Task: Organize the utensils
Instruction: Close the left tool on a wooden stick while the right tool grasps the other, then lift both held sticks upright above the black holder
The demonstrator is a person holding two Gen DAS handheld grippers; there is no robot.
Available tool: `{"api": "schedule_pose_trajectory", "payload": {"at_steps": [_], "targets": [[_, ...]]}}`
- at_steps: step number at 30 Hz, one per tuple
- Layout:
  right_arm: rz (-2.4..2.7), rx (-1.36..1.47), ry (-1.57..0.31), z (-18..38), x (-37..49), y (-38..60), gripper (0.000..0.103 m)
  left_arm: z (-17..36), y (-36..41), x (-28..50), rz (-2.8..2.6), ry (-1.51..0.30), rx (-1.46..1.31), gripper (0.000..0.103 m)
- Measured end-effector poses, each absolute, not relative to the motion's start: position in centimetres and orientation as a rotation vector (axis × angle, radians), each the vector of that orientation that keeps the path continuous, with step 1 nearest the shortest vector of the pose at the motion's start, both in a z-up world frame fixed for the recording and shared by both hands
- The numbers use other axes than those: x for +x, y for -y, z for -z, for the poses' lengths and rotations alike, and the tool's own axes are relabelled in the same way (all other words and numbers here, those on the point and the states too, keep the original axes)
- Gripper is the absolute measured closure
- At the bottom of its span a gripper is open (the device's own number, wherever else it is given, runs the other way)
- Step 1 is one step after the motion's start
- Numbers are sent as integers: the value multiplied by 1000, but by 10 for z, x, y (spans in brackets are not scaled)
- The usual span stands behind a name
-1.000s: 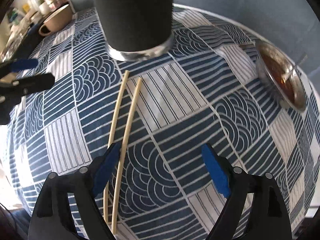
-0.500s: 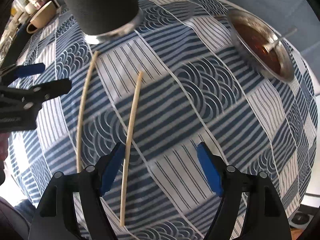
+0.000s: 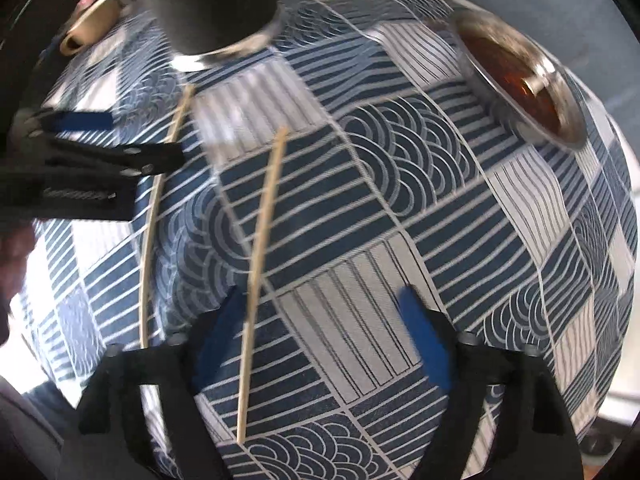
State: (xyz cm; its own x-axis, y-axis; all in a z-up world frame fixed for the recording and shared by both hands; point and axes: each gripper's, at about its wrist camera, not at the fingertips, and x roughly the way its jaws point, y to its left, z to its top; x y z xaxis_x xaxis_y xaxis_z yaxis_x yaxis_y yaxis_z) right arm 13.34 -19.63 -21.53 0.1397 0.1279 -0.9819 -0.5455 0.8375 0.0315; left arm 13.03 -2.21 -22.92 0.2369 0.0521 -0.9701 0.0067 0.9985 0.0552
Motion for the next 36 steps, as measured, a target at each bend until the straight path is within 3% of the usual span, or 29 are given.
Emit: {"api": "schedule_pose_trajectory", "payload": {"at_steps": [2,3,4,5,6,7,8,10,22,36], "targets": [[-512,-378,-1340,212,133,199,71,227,21,124,-10,-1314,66,13],[-511,-375,-1337,211,133,203,78,225,18,121,1,-1303,75,16],[-506,-371,-1336,210,134,207,87,221,12,115,10,-1295,79,24],[-501,-368,-1332,210,135,212,93,218,8,110,23,-1285,89,39],[-496,-360,-1328,209,136,217,95,214,6,105,55,-1276,113,49],[-486,-363,-1329,209,137,220,98,211,5,102,76,-1278,126,70],[-480,-371,-1331,208,138,221,98,210,3,98,94,-1285,132,84],[-485,-360,-1339,206,140,227,98,208,-6,92,107,-1296,111,96],[-739,86,-1397,190,141,233,98,200,-71,80,149,-1409,-234,99],[-969,127,-1253,140,118,174,98,115,-58,78,55,-1300,10,99]]}}
